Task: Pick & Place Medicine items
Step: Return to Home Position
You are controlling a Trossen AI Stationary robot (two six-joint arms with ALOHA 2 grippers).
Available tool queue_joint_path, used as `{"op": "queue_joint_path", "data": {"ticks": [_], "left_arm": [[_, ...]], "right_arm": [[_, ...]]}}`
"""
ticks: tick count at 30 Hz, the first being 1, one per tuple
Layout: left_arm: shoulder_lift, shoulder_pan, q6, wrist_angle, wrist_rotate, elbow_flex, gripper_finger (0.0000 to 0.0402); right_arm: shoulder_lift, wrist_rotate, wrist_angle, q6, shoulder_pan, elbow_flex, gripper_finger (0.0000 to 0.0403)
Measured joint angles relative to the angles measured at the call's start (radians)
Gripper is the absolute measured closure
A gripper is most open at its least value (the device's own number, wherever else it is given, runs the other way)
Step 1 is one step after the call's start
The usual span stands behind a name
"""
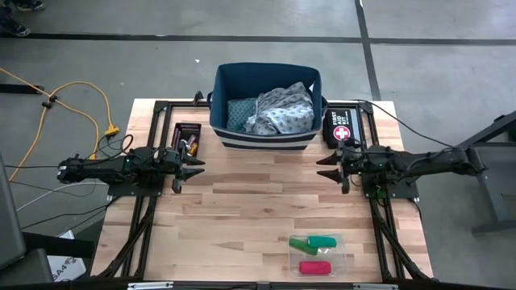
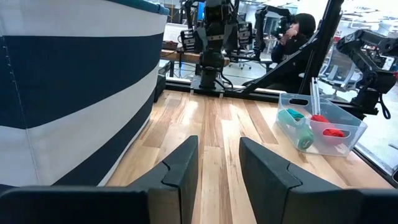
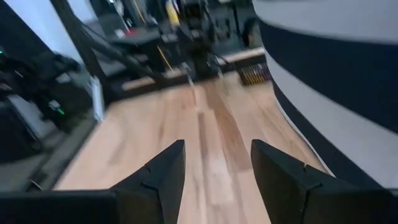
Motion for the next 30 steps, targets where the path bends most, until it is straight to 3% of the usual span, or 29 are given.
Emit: {"op": "queue_joint_path", "data": {"ticks": [10,23,30], "left_arm": [[0.0,0.0,0.0,0.0,0.0,0.0,0.0291],[0.0,0.0,0.0,0.0,0.0,0.0,0.0291],[0.0,0.0,0.0,0.0,0.0,0.0,0.0291]], "right_arm": [[-0.215,-0.032,-0.103,-0.013,0.0,0.0,0.0232],[-0.339,-0.069,-0.133,-0.014,0.0,-0.001,0.0232],[-0.408,-0.098,0.06,-0.014,0.0,-0.139,0.0232]]}}
